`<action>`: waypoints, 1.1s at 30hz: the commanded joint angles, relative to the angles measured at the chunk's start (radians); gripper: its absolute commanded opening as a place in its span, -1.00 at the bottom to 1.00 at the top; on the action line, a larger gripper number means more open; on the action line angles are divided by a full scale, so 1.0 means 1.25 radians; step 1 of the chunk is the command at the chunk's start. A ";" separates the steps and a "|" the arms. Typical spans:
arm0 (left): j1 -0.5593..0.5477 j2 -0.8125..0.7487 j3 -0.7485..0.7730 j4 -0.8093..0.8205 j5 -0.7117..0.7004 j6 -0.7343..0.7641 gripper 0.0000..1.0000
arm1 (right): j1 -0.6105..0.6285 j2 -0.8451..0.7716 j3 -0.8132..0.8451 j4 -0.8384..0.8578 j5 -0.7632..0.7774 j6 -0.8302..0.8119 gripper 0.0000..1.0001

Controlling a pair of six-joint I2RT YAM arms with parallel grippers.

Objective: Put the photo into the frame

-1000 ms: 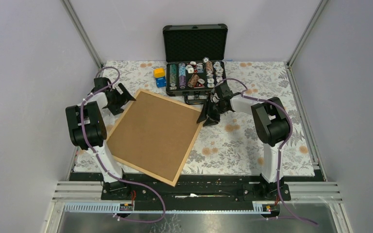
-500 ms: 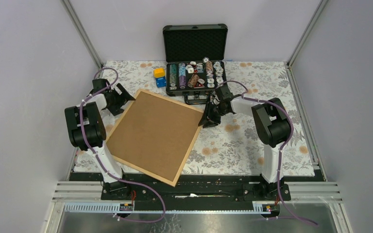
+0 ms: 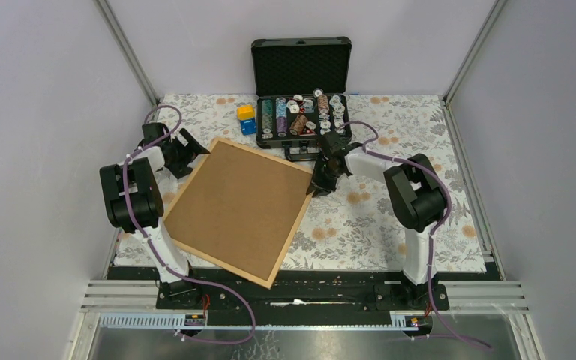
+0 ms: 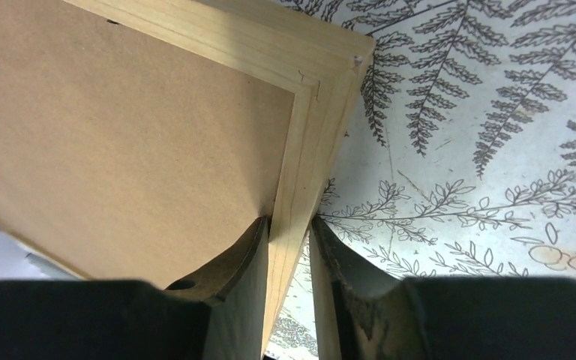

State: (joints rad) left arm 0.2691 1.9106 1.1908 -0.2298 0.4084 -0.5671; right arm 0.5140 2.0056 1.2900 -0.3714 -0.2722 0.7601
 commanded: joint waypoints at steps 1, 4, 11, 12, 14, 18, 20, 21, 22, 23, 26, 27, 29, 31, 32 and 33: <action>-0.044 0.058 -0.055 -0.115 0.058 -0.024 0.97 | 0.060 0.123 0.010 -0.028 0.246 -0.003 -0.39; -0.047 0.059 -0.054 -0.114 0.065 -0.025 0.98 | 0.071 0.143 0.027 -0.045 0.262 -0.003 -0.39; -0.051 0.053 -0.060 -0.111 0.068 -0.027 0.97 | 0.085 0.139 0.089 -0.117 0.335 -0.056 0.06; -0.052 0.050 -0.061 -0.110 0.066 -0.028 0.97 | 0.086 0.136 0.100 -0.129 0.345 -0.074 0.16; -0.052 0.039 -0.064 -0.112 0.055 -0.028 0.97 | 0.085 0.139 0.126 -0.160 0.351 -0.105 0.39; -0.052 0.017 -0.062 -0.113 0.039 -0.017 0.97 | 0.082 0.102 0.151 -0.147 0.253 -0.184 0.51; -0.053 0.012 -0.064 -0.115 0.037 -0.014 0.97 | 0.069 0.078 0.145 -0.126 0.185 -0.195 0.49; -0.054 0.010 -0.067 -0.115 0.038 -0.016 0.97 | 0.056 0.071 0.138 -0.112 0.150 -0.192 0.41; -0.057 0.008 -0.072 -0.115 0.044 -0.019 0.97 | 0.042 0.065 0.130 -0.098 0.124 -0.189 0.38; -0.062 0.005 -0.077 -0.114 0.051 -0.024 0.98 | 0.031 0.064 0.124 -0.089 0.111 -0.190 0.36; -0.072 -0.019 -0.118 -0.103 0.075 -0.050 0.98 | 0.014 0.090 0.138 -0.120 0.142 -0.229 0.26; -0.072 -0.033 -0.137 -0.096 0.077 -0.059 0.98 | 0.013 0.105 0.160 -0.147 0.167 -0.254 0.25; -0.073 -0.068 -0.173 -0.087 0.065 -0.071 0.97 | 0.015 0.132 0.189 -0.200 0.232 -0.295 0.21; -0.080 -0.095 -0.207 -0.075 0.066 -0.085 0.97 | 0.027 0.150 0.212 -0.247 0.326 -0.319 0.21; -0.084 -0.103 -0.222 -0.072 0.069 -0.090 0.97 | 0.033 0.157 0.217 -0.264 0.364 -0.331 0.21; -0.087 -0.111 -0.237 -0.056 0.077 -0.103 0.97 | 0.038 0.163 0.218 -0.273 0.396 -0.343 0.22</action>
State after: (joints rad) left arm 0.2195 1.7775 1.0058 -0.1543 0.3977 -0.6079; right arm 0.5411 2.1117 1.5528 -0.6487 -0.0444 0.4583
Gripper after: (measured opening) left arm 0.987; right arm 0.604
